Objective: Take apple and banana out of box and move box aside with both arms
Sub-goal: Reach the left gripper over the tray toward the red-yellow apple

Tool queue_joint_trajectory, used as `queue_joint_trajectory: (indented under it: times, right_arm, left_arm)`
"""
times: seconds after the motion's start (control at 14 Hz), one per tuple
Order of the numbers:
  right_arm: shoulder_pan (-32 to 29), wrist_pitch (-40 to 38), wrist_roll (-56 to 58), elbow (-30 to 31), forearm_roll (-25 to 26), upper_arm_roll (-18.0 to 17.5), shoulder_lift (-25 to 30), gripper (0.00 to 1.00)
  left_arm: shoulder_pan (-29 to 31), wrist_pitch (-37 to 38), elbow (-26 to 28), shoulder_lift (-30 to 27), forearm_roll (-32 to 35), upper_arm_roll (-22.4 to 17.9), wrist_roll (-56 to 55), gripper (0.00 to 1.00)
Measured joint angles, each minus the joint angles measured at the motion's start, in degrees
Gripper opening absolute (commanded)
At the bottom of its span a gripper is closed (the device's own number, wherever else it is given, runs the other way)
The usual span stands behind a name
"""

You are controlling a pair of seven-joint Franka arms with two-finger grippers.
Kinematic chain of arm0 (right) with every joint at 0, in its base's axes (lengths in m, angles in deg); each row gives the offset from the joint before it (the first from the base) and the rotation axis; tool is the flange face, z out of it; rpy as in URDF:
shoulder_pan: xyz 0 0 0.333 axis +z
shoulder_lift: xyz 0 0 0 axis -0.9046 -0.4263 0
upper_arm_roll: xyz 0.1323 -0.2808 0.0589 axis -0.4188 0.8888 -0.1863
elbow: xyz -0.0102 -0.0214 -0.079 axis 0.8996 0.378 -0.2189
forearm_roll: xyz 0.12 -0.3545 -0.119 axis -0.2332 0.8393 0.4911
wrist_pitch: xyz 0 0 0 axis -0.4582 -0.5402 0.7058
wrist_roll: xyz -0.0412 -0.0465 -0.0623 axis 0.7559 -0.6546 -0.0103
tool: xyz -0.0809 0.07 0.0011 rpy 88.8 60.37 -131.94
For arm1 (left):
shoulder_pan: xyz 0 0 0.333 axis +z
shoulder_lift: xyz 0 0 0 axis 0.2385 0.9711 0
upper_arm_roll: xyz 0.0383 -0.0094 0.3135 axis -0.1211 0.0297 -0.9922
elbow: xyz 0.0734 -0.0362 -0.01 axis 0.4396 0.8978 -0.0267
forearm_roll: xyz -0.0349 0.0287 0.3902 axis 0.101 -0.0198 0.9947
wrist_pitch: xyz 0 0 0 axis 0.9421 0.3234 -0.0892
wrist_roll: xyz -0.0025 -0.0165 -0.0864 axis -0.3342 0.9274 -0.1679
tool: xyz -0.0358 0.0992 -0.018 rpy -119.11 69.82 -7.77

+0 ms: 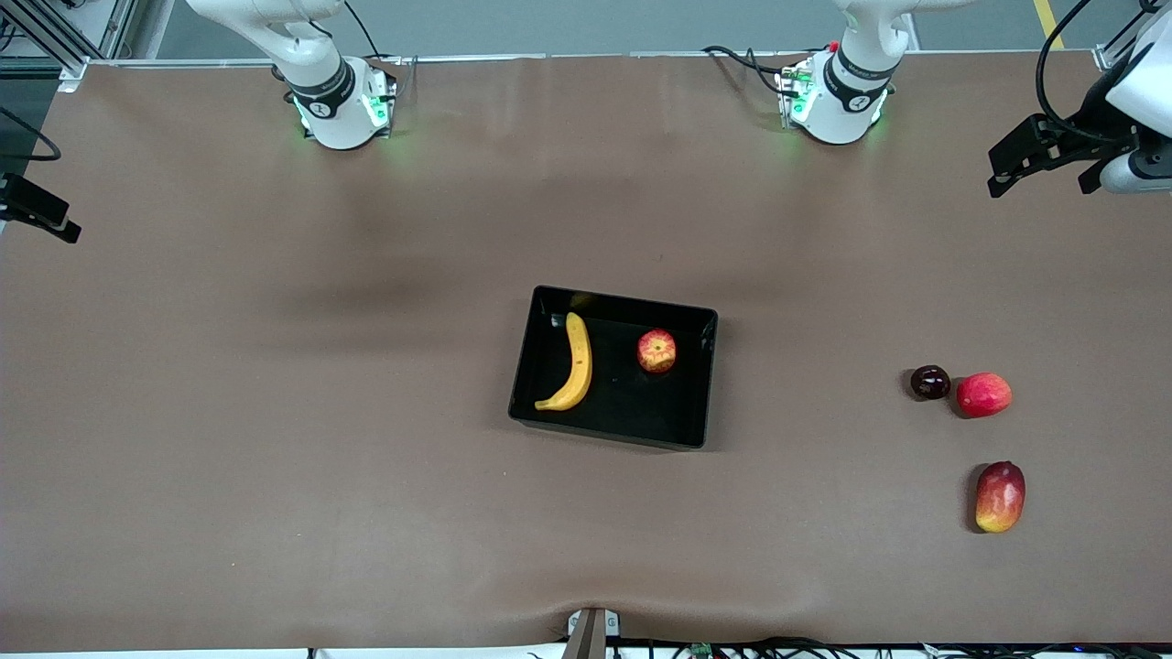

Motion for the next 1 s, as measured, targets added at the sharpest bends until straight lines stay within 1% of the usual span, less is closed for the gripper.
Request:
queue_joint_trajectory:
  times: [0.36, 0.64, 0.79, 1.0]
  right_arm:
    - [-0.01, 0.0, 0.0, 0.0, 0.0, 0.01, 0.0, 1.0]
    - [-0.04, 0.0, 0.0, 0.0, 0.0, 0.04, 0.0, 1.0]
    - [-0.08, 0.0, 0.0, 0.0, 0.0, 0.1, 0.0, 1.0]
    - [-0.11, -0.01, 0.0, -0.01, 0.0, 0.14, 0.0, 1.0]
  left_arm:
    - [-0.01, 0.0, 0.0, 0.01, 0.0, 0.06, 0.0, 1.0]
    - [-0.54, 0.02, -0.24, 0.97, -0.06, 1.28, 0.0, 1.0]
    - [-1.61, 0.02, -0.41, 2.84, -0.09, 3.45, -1.91, 1.0]
    - [-4.12, -0.38, -0.53, 7.04, -0.12, 8.3, -10.3, 1.0]
